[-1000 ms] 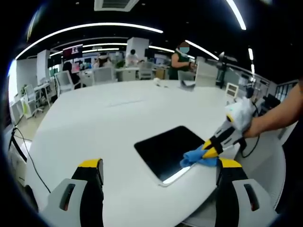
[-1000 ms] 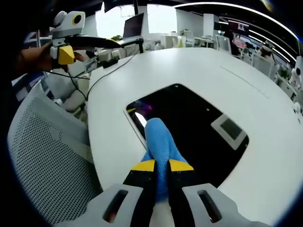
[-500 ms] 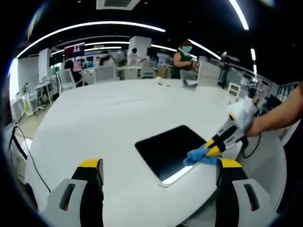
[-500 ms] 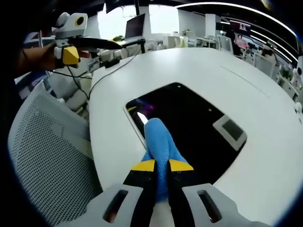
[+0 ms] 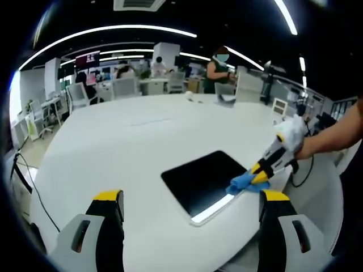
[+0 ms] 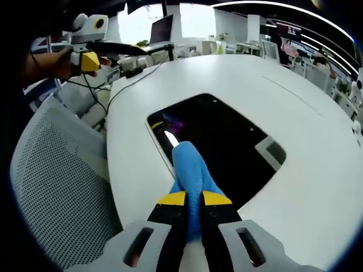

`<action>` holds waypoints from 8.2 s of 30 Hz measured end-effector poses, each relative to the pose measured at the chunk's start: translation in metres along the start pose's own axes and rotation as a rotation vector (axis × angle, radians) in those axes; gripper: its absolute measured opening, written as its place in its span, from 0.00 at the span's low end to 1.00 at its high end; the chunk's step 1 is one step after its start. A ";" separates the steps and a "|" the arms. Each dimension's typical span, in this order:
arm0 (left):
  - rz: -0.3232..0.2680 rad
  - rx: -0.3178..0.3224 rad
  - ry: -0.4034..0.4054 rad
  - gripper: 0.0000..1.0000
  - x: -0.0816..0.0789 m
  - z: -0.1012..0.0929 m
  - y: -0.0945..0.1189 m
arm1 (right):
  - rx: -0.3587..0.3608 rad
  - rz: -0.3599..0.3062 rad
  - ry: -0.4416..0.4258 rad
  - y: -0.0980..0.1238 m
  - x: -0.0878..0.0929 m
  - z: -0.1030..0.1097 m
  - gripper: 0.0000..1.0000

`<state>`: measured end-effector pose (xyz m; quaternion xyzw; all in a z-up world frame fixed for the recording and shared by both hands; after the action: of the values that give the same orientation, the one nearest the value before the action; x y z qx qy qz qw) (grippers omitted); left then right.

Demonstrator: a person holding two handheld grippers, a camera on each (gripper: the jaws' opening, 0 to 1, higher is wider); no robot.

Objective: Wipe the mirror surface with the cleaning cloth until all visible marks leave the cleaned area.

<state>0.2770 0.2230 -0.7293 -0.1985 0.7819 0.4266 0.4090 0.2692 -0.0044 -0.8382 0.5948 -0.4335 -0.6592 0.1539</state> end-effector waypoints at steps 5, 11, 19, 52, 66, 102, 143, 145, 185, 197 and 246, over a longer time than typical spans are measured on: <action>0.005 0.004 -0.002 1.00 0.000 -0.001 -0.002 | -0.004 0.007 0.001 0.003 0.004 -0.002 0.04; 0.000 0.014 -0.010 1.00 0.000 -0.003 -0.003 | -0.004 0.019 -0.003 0.010 0.012 -0.007 0.04; -0.006 0.028 -0.009 1.00 0.000 -0.005 -0.004 | 0.001 0.031 -0.008 0.014 0.018 -0.011 0.04; -0.016 0.040 0.038 1.00 -0.001 -0.005 -0.008 | 0.034 0.043 -0.006 0.012 0.018 -0.024 0.03; -0.017 0.042 0.063 1.00 0.001 -0.001 -0.013 | 0.037 0.049 -0.006 0.008 0.015 -0.040 0.03; 0.029 0.032 0.062 1.00 0.007 0.007 -0.022 | 0.025 0.072 0.072 -0.011 -0.001 -0.099 0.03; 0.038 0.027 0.058 1.00 0.007 0.002 -0.029 | 0.053 0.083 0.008 -0.024 -0.012 -0.139 0.03; 0.034 0.025 0.060 1.00 0.005 0.002 -0.028 | 0.068 0.078 -0.014 -0.021 -0.012 -0.145 0.03; 0.016 0.014 0.062 1.00 0.003 0.002 -0.024 | 0.306 0.181 -0.324 0.064 0.099 -0.190 0.04; 0.019 0.012 0.061 1.00 0.003 0.003 -0.023 | 0.300 0.189 -0.250 0.061 0.106 -0.187 0.04; -0.035 -0.020 0.055 1.00 0.024 0.009 -0.001 | 0.495 -0.152 -0.285 0.158 0.102 -0.073 1.00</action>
<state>0.2676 0.2308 -0.7514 -0.2279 0.7850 0.4214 0.3928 0.2623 -0.1970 -0.7791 0.5464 -0.5526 -0.6200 -0.1082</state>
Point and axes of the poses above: the point that each gripper's makers call its tool centre point, and the gripper's own axes: y roughly backward along the fingers, z roughly to its left, x roughly out of its underside, the point moved 2 cm from there along y, roughly backward along the fingers, and after that the axes turned 12 degrees about y, right-handed, at the moved point
